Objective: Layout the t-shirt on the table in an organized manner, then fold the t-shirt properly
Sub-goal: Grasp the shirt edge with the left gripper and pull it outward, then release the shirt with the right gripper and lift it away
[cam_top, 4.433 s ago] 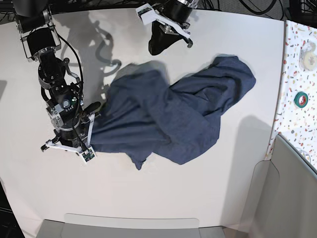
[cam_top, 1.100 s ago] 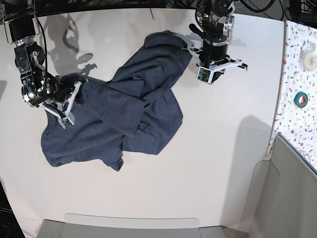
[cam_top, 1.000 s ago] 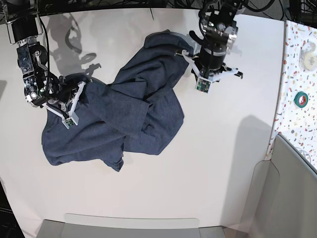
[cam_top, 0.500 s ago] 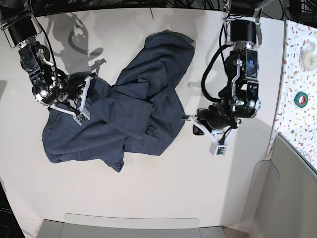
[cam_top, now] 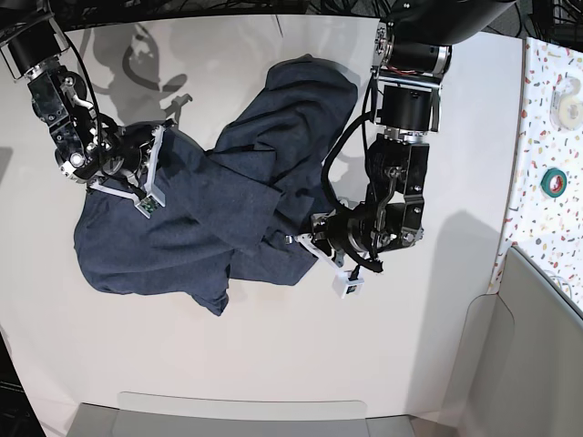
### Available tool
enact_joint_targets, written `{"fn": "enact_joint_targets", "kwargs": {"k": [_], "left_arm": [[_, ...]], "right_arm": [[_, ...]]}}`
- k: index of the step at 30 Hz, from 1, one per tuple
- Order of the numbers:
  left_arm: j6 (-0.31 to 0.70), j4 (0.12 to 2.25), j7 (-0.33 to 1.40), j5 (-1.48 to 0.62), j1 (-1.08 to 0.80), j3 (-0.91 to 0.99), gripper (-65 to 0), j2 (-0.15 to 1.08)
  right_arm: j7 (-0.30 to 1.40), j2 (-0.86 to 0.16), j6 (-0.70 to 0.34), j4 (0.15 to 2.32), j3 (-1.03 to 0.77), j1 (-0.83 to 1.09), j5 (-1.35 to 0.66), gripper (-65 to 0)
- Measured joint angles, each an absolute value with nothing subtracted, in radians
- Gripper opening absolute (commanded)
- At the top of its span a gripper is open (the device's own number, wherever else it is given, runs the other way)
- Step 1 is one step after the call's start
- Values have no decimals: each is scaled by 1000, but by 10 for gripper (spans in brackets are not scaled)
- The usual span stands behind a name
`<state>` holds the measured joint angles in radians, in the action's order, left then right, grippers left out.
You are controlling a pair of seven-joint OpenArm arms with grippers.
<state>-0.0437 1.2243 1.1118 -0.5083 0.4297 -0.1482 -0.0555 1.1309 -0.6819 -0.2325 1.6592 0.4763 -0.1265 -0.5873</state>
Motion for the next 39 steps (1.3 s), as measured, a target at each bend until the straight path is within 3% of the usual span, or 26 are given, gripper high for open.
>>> {"fn": "enact_joint_targets", "kwargs": {"k": [9, 13, 20, 25, 32, 35, 39], "left_arm": [[-36, 1019, 906, -529, 474, -274, -650, -46], [-136, 975, 839, -570, 477, -325, -650, 4], [-343, 958, 719, -399, 517, -344, -650, 122], [-376, 952, 664, -357, 522, -334, -650, 198], [-374, 957, 665, -358, 545, -334, -648, 185], [-377, 983, 696, -354, 563, -340, -567, 186], [-374, 1155, 764, -356, 579, -340, -382, 187]], "right_arm": [[1199, -700, -233, 1711, 477, -99, -577, -650], [1256, -722, -233, 1743, 479, -81, -584, -650], [1253, -771, -237, 1751, 479, -61, -605, -650], [1254, -777, -237, 1750, 480, -61, -604, -650], [1258, -772, -244, 1750, 482, -61, -543, -650], [1266, -765, -244, 1752, 481, -62, -472, -650], [1292, -764, -244, 1758, 483, -83, -447, -650]]}}
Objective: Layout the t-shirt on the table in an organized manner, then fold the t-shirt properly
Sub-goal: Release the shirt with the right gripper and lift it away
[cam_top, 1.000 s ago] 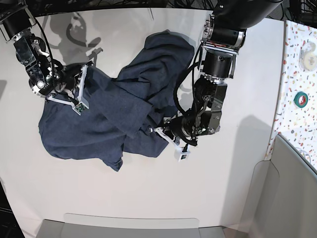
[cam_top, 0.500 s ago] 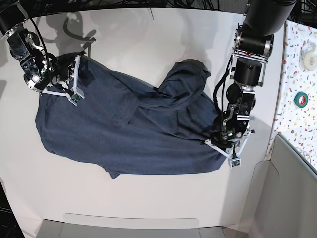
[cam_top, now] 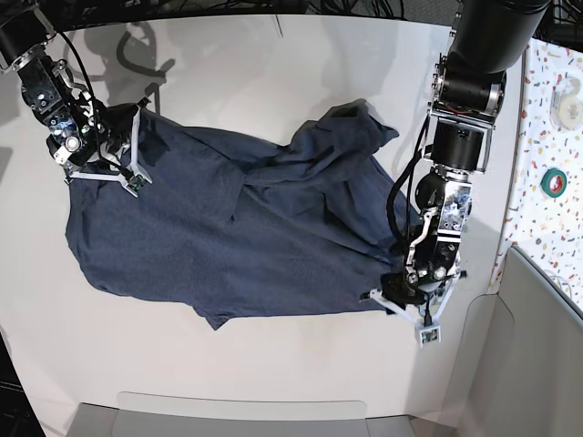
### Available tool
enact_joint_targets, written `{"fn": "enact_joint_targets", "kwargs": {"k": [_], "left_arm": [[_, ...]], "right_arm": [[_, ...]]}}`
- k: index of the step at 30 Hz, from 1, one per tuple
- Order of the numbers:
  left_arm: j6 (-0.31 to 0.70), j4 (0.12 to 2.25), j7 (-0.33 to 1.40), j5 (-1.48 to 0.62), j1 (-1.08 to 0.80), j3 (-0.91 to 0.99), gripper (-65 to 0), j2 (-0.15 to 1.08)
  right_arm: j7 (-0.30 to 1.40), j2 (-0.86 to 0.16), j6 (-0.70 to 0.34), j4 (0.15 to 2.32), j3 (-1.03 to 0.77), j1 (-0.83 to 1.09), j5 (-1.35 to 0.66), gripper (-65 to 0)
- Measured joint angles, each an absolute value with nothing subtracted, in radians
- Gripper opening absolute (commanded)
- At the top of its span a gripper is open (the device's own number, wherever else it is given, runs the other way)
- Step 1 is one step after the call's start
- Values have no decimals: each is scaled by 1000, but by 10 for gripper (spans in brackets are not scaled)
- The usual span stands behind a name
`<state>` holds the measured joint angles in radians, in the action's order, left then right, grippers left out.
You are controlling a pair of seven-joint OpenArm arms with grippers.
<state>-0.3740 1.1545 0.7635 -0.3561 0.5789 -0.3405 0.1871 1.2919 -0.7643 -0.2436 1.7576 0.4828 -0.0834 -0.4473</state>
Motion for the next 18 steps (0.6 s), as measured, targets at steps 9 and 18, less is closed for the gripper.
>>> {"fn": "enact_joint_targets", "kwargs": {"k": [9, 18], "left_arm": [[-382, 1633, 1044, -358, 479, -337, -277, 222], [-379, 1935, 1125, -367, 146, -268, -280, 224]], "right_arm": [[1311, -720, -244, 1875, 155, -86, -452, -650], [1320, -477, -244, 1973, 61, -44, -439, -349]]}}
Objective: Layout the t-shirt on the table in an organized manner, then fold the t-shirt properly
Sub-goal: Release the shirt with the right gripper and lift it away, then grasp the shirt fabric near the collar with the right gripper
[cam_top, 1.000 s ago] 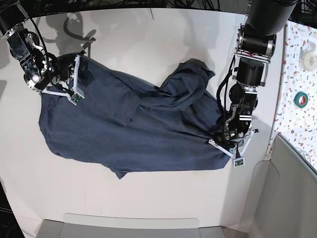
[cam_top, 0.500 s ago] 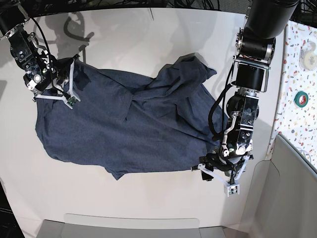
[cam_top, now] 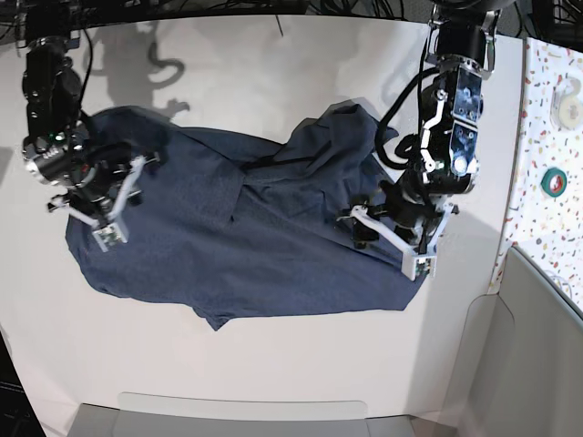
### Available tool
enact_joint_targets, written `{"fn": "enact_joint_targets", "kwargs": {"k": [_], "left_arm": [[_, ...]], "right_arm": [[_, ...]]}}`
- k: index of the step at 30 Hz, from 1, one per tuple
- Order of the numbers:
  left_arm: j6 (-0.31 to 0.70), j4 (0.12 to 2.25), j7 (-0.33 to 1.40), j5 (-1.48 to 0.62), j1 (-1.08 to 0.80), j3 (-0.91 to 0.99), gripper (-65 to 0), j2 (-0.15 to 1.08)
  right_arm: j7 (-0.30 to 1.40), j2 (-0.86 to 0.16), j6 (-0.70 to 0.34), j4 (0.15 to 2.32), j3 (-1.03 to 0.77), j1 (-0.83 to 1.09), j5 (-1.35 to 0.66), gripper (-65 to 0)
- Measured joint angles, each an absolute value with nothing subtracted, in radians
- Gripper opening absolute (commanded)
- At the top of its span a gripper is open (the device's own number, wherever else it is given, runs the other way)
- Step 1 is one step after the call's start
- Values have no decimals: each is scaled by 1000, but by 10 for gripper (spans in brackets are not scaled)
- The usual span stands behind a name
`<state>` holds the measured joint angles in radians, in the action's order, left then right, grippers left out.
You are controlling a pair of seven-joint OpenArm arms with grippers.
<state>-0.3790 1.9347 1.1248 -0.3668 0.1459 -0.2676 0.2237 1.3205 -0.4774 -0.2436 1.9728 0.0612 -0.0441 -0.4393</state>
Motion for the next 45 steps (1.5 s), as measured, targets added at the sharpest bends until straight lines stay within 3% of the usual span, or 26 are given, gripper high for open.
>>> {"fn": "enact_joint_targets", "kwargs": {"k": [2, 4, 9, 13, 16, 26, 37, 45], "left_arm": [[-378, 1952, 1095, -358, 94, -197, -279, 228], [-378, 1971, 1048, -348, 59, -146, -279, 233], [-378, 1986, 1045, -351, -18, -83, -279, 229], [-378, 1986, 1042, -353, -61, -76, -279, 242], [-376, 1986, 1001, -353, -93, -77, -279, 261], [-382, 1985, 972, -358, -128, -78, -279, 258], [-382, 1985, 970, -355, -144, -77, -279, 260], [-382, 1985, 974, -358, -147, -80, -279, 258]], "right_arm": [[1324, -412, -244, 1983, 157, -43, -437, -263], [1309, -361, -250, 1995, 245, -48, -405, -232], [1277, -297, -226, 2029, 491, -49, -99, -249], [1271, -257, -107, 2026, 705, -45, 227, -256], [1264, -243, -82, 2025, 813, -15, 423, -256], [1268, -212, -81, 2024, 775, 52, 656, -251], [1264, -207, -81, 1995, 724, 80, 674, -255], [1221, -176, -81, 1967, 734, 75, 580, -255]]}}
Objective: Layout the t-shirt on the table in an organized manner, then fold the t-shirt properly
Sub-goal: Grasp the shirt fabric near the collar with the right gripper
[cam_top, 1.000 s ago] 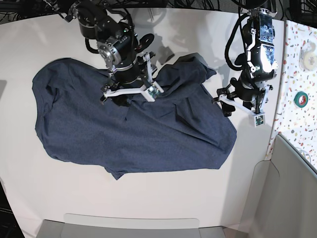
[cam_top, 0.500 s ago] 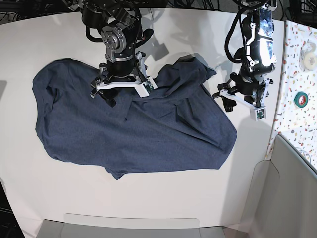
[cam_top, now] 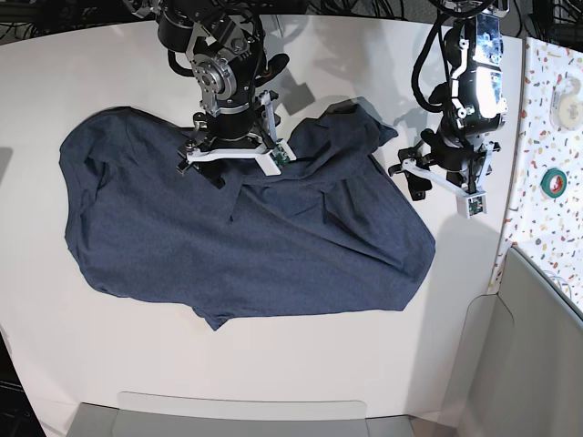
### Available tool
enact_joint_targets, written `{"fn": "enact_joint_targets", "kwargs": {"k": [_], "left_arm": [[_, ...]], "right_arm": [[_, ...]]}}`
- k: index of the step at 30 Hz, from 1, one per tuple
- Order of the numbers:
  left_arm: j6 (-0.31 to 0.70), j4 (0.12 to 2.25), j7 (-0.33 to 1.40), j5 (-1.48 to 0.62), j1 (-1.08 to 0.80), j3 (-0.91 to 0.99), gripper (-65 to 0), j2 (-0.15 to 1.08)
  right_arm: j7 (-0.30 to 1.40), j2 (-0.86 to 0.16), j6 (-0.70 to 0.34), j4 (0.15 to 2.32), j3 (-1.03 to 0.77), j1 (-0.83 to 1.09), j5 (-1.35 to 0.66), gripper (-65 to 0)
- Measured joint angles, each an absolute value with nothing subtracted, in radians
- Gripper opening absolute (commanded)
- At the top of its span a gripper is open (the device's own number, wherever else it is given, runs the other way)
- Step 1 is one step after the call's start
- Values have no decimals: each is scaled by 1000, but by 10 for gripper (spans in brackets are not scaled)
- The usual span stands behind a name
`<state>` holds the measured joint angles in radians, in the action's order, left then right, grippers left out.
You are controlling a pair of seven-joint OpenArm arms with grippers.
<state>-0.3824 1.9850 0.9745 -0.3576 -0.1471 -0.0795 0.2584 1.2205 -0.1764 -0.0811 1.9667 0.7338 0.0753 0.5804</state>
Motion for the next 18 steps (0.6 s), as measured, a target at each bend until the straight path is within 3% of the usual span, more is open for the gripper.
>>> {"fn": "enact_joint_targets", "kwargs": {"k": [18], "left_arm": [[-385, 1985, 972, -358, -169, -80, -281, 258]], "right_arm": [[1217, -176, -77, 1883, 722, 9, 582, -256]]}}
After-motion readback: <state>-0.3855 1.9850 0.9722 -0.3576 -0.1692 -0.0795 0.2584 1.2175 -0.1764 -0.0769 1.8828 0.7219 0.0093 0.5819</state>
